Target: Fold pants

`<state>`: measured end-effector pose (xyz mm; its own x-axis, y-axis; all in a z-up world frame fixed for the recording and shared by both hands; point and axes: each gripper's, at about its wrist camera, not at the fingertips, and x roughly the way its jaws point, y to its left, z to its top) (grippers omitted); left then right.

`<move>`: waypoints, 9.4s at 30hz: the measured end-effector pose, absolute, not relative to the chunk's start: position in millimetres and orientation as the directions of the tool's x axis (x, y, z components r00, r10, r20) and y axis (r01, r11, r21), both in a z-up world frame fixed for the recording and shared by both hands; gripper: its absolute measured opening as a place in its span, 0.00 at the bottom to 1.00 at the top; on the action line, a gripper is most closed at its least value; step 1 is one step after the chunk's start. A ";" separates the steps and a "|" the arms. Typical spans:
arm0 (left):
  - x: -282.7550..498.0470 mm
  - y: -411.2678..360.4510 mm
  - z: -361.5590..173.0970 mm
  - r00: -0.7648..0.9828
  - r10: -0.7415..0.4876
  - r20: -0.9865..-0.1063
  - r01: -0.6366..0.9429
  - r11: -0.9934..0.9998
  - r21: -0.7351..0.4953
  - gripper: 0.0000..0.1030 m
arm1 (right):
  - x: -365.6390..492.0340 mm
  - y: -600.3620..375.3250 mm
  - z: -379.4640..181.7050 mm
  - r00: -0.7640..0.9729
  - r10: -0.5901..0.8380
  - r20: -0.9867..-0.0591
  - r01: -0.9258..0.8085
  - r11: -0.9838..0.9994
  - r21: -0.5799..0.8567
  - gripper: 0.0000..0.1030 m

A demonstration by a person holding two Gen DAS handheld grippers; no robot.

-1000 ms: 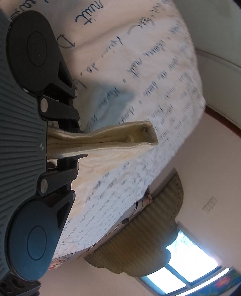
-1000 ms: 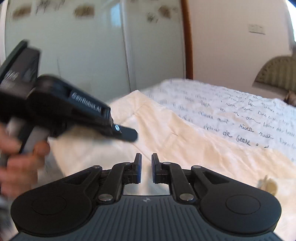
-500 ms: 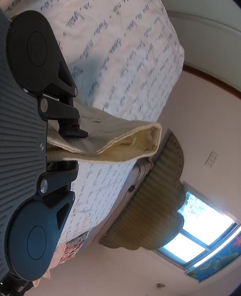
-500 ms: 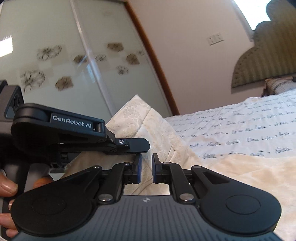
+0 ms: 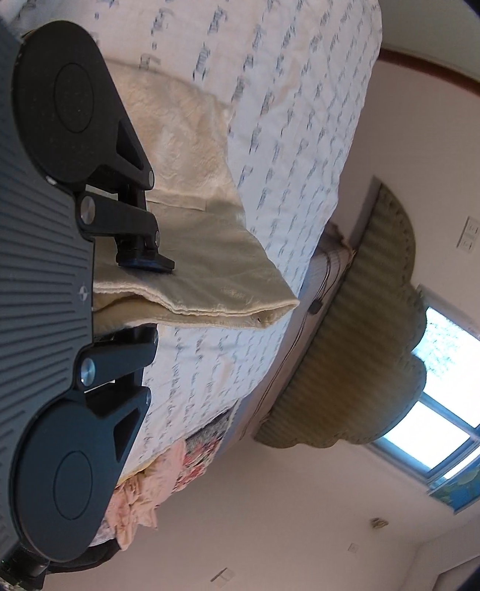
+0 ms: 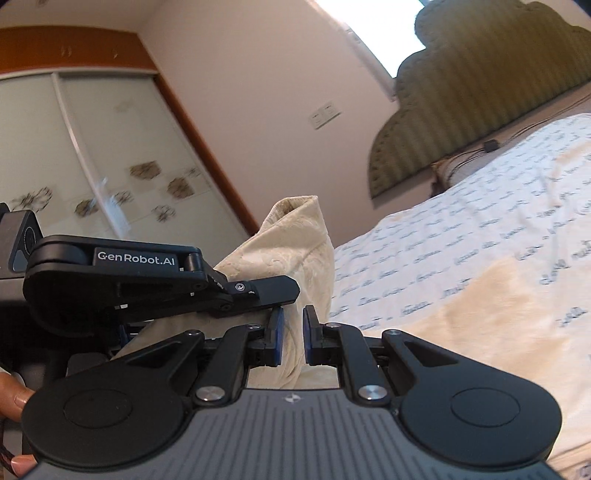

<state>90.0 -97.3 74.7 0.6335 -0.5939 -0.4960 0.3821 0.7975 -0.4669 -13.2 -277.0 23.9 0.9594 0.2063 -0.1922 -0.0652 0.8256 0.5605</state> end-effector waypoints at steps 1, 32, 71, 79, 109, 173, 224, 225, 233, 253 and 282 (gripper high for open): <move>90.8 -107.2 73.2 0.625 -0.601 -0.497 0.391 0.793 -0.467 0.18 | -16.4 -284.5 23.6 0.963 0.187 -0.192 -0.047 0.824 0.565 0.11; 130.8 -109.2 25.5 0.517 -0.624 -0.586 0.405 0.782 -0.474 0.67 | -37.1 -315.7 11.1 0.927 0.011 -0.375 0.112 0.946 0.305 0.19; 112.5 -44.0 -8.4 0.480 -0.497 -0.723 0.542 0.816 -0.201 0.70 | -38.9 -131.4 -30.9 0.546 0.619 -0.565 -0.662 0.731 0.162 0.65; 92.6 -26.7 9.3 0.602 -0.432 -0.672 0.512 0.854 -0.090 0.69 | -61.5 -212.0 19.9 0.775 0.424 -0.468 -0.434 0.896 0.093 0.65; 149.6 -121.1 -13.2 0.571 -0.463 -0.678 0.652 0.758 0.031 0.69 | 88.8 -332.0 -3.2 0.740 0.047 -0.671 -0.077 0.997 -0.016 0.58; 143.7 -52.1 -42.3 0.439 -0.618 -0.652 0.460 0.778 -0.427 0.96 | 15.4 -418.0 -39.6 0.727 0.391 -0.565 0.030 0.804 0.594 0.65; 148.0 -14.5 -1.0 0.767 -0.221 -0.603 0.313 0.949 0.050 0.72 | 108.1 -246.5 -11.2 0.780 0.122 -0.614 -0.073 0.992 0.104 0.36; 148.2 -17.9 -7.1 0.770 -0.196 -0.608 0.304 0.949 0.080 0.74 | 107.4 -249.6 -13.8 0.779 0.113 -0.617 -0.050 0.992 0.119 0.36; 119.5 -10.8 7.2 0.815 -0.161 -0.556 0.224 0.974 0.046 0.89 | 64.5 -238.6 14.5 0.813 0.130 -0.567 -0.001 0.975 0.222 0.54; 67.3 9.1 11.8 0.807 -0.093 -0.584 0.149 0.988 0.049 0.93 | -4.0 -222.3 66.1 0.639 0.528 -0.560 -0.060 0.760 0.648 0.80; 59.4 17.4 -30.2 0.774 -0.079 -0.628 0.144 0.988 0.053 0.93 | 17.4 -171.4 -34.1 0.759 -0.038 -0.650 0.094 0.994 0.052 1.00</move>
